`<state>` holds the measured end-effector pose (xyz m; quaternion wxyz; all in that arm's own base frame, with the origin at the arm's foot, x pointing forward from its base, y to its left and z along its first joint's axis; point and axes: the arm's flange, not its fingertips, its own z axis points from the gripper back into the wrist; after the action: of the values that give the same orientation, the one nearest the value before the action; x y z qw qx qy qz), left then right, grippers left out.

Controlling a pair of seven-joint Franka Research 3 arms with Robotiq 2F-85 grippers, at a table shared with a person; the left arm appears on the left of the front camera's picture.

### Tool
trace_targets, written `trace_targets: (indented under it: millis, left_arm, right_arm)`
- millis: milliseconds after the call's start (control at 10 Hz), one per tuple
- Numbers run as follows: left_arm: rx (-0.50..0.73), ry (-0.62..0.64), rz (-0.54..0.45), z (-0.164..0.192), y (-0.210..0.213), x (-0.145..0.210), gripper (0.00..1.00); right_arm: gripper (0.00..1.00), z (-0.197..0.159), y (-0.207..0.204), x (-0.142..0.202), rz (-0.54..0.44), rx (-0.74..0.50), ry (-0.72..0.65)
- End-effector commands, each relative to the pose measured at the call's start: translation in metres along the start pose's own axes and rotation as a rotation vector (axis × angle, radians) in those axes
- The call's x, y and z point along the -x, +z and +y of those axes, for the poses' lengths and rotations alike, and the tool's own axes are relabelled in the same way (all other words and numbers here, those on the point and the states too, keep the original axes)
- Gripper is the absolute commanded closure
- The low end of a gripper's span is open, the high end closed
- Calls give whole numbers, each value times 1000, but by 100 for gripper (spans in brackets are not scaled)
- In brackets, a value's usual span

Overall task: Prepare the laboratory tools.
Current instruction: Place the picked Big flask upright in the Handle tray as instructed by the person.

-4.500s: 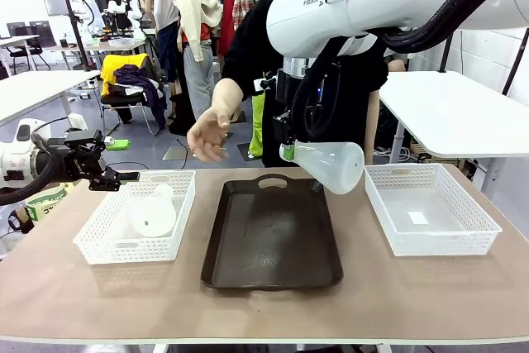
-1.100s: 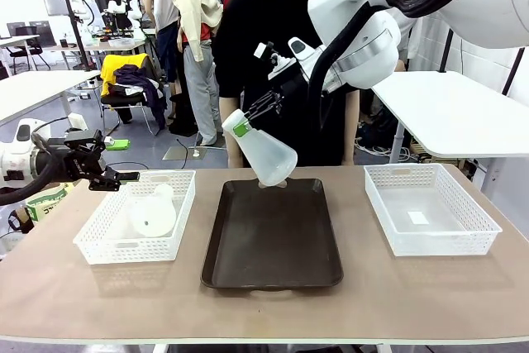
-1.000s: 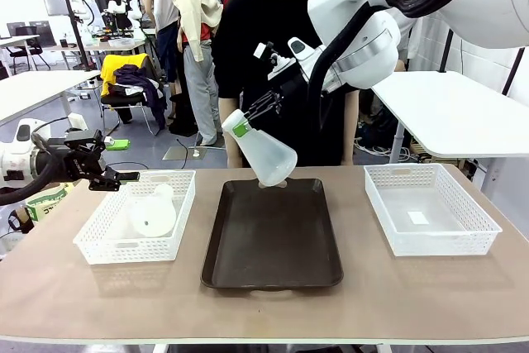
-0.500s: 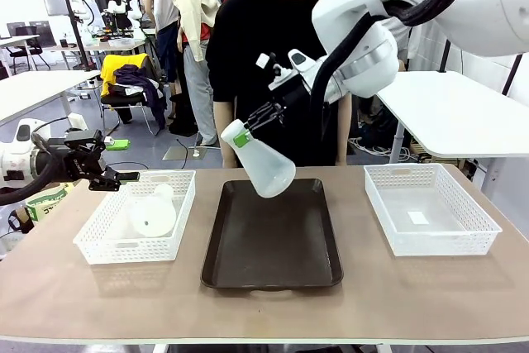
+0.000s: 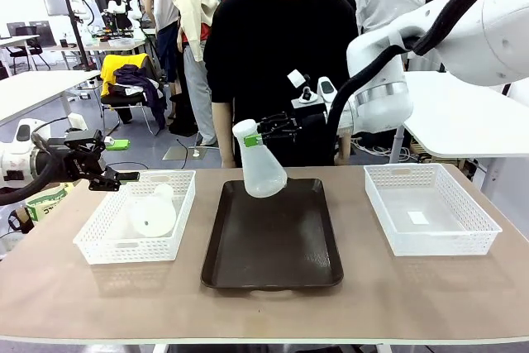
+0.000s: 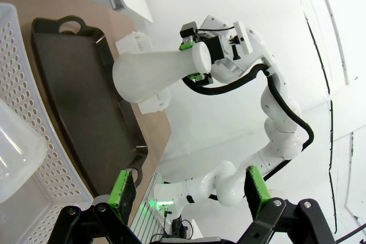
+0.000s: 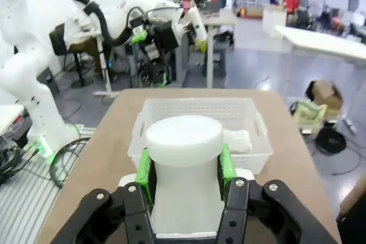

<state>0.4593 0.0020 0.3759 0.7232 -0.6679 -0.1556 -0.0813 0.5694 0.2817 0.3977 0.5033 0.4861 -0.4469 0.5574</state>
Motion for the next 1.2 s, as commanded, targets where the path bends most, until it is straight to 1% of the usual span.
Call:
trace_targets:
  millis: [0, 200, 400, 600, 700, 1100]
  left_arm:
    - [-3, -3, -5, -1, 1, 0, 0]
    - [-3, -3, -5, -1, 1, 0, 0]
    - [-3, -3, -5, -1, 1, 0, 0]
    - [-3, -3, -5, -1, 1, 0, 0]
    - [-3, -3, -5, -1, 1, 0, 0]
    - [-3, -3, -5, -1, 1, 0, 0]
  right_arm:
    - [100, 3, -1, 19, -98, 97, 4]
    - [100, -1, -5, 35, -159, 83, -21]
    - [100, -6, -8, 57, -191, 105, -66]
    - [100, -10, -9, 74, -195, 129, -100]
    - [100, -11, -8, 83, -199, 121, -116]
    - [100, -15, -4, 98, -187, 98, -133]
